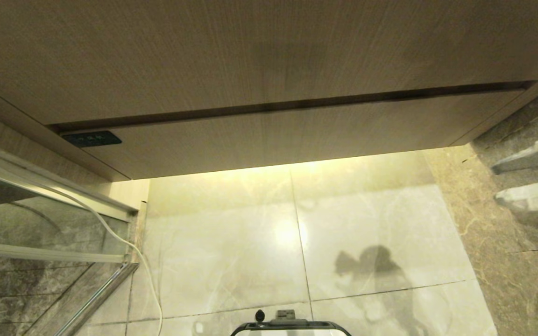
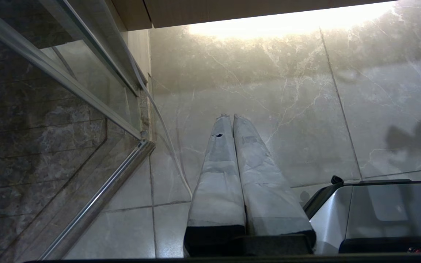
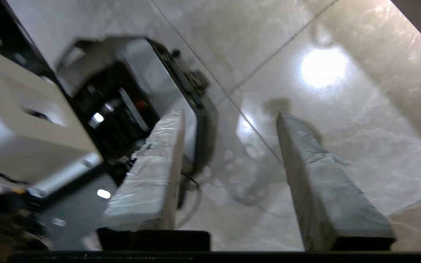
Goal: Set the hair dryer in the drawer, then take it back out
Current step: Pull open the drawer
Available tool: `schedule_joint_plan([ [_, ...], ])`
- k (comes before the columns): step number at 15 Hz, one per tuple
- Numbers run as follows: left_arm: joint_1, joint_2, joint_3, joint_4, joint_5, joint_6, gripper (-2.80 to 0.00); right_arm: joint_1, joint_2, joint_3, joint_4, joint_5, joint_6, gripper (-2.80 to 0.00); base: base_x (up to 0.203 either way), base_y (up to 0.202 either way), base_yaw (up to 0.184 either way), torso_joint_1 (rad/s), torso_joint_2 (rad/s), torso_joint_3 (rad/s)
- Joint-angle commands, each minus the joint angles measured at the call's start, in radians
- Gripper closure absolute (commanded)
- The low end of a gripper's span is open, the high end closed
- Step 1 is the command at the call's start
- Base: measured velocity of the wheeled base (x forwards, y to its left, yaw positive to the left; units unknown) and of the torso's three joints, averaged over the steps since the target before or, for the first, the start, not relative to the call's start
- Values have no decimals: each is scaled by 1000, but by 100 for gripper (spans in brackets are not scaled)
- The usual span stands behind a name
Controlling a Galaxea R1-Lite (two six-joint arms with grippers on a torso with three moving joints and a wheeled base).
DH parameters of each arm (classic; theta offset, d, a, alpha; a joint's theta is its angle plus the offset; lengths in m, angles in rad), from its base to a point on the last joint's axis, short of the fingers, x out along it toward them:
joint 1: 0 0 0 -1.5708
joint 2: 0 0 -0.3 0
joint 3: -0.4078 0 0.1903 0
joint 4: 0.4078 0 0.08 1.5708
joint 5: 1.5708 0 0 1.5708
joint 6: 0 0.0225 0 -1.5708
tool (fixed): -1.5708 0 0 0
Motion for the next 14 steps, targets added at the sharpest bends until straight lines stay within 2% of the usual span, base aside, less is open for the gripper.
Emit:
schedule_joint_plan([
  [1, 1, 0, 1, 0, 0, 0, 0, -66, 27, 173, -124, -20, -250, -280, 0, 0, 0, 0, 0, 0],
  [2, 0, 0, 0, 1, 0, 0, 0, -104, 31, 223, -203, -60, -361, -280, 0, 0, 0, 0, 0, 0],
  [4, 0, 0, 0, 1, 0, 0, 0, -155, 46, 307, -409, -225, -561, -280, 0, 0, 0, 0, 0, 0],
  [6, 0, 0, 2, 0, 0, 0, 0, -166, 68, 392, -677, -283, -677, -280, 0, 0, 0, 0, 0, 0],
  [8, 0, 0, 0, 0, 0, 0, 0, -164, 97, 490, -1020, -292, -718, -280, 0, 0, 0, 0, 0, 0],
  [10, 0, 0, 2, 0, 0, 0, 0, -151, 153, 566, -1271, -276, -730, -280, 0, 0, 0, 0, 0, 0],
  [14, 0, 0, 2, 0, 0, 0, 0, -147, 230, 582, -1347, -75, -697, -280, 0, 0, 0, 0, 0, 0],
])
